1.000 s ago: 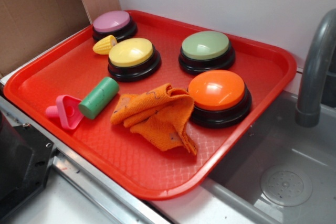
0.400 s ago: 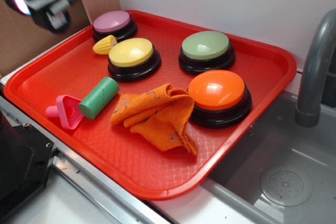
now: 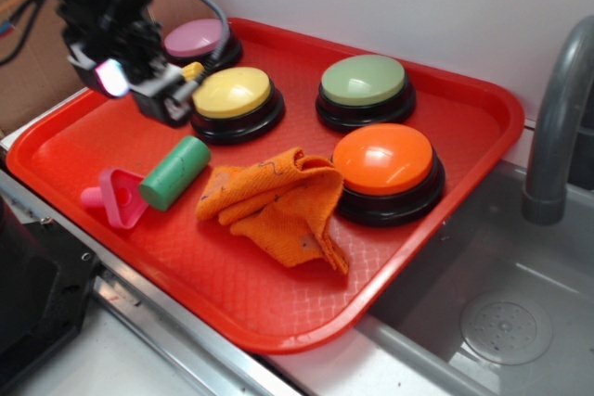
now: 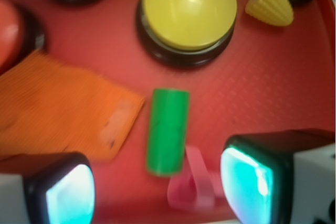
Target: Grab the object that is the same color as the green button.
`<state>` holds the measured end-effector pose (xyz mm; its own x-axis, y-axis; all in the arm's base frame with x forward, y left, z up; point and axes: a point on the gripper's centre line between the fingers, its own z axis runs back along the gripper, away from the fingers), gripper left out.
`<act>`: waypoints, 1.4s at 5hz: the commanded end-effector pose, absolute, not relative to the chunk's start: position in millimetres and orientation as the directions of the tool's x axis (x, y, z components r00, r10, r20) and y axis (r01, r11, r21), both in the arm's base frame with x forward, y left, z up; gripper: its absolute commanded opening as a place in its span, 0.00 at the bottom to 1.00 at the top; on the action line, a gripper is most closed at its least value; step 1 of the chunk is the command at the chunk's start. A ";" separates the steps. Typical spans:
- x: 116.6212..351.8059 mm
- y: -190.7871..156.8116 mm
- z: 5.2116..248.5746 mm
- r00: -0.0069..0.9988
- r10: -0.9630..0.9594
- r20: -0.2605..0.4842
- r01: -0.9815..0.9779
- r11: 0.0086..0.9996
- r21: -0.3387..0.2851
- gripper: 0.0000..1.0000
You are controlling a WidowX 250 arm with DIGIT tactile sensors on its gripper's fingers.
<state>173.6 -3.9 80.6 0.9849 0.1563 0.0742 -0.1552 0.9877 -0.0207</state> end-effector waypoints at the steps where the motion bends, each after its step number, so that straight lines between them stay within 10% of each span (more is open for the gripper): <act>1: 186.7 3.0 41.2 0.970 0.239 0.050 -0.238 0.971 -0.021 1.00; 2: 185.7 0.0 25.9 0.960 0.279 0.034 -0.278 0.960 -0.031 1.00; 3: 182.3 -0.7 24.6 0.958 0.284 0.030 -0.282 0.958 -0.058 0.00; 5: 190.9 -0.3 41.1 0.977 0.214 0.000 -0.214 0.977 -0.014 0.00; 7: 218.4 -24.0 132.6 1.000 0.008 -0.015 -0.008 1.000 0.023 0.00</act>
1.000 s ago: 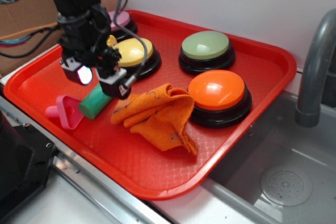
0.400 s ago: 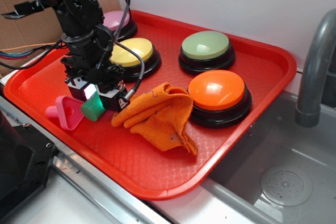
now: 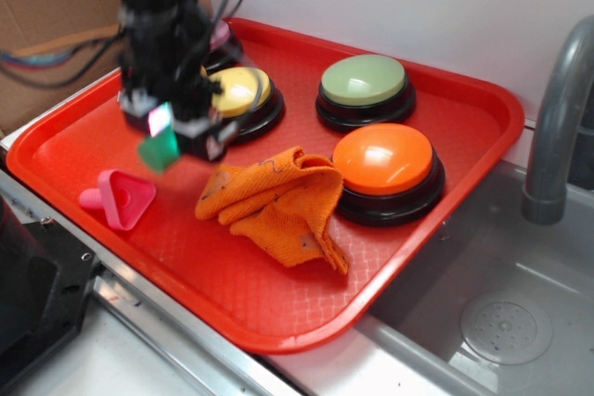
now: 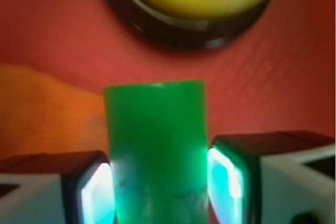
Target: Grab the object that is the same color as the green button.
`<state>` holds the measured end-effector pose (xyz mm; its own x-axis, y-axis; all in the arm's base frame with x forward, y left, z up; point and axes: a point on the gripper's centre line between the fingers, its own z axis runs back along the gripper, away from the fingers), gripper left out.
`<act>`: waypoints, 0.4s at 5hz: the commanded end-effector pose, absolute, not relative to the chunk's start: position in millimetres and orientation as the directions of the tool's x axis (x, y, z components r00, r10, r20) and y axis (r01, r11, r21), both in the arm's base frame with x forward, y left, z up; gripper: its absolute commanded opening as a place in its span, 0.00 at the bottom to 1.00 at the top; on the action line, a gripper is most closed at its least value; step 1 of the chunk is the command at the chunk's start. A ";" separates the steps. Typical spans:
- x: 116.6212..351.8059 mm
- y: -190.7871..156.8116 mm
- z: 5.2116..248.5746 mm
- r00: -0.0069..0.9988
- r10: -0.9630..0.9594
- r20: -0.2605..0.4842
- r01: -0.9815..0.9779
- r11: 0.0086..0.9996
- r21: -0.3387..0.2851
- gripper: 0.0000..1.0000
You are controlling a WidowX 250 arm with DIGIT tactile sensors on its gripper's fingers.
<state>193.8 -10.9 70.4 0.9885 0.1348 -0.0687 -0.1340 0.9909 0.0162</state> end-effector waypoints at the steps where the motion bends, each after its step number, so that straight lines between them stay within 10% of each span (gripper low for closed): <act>1: 229.8 -38.0 173.4 0.995 -0.099 0.020 0.098 0.994 0.048 0.00; 2: 231.9 -41.3 190.1 0.989 -0.134 0.065 0.132 0.990 0.045 0.00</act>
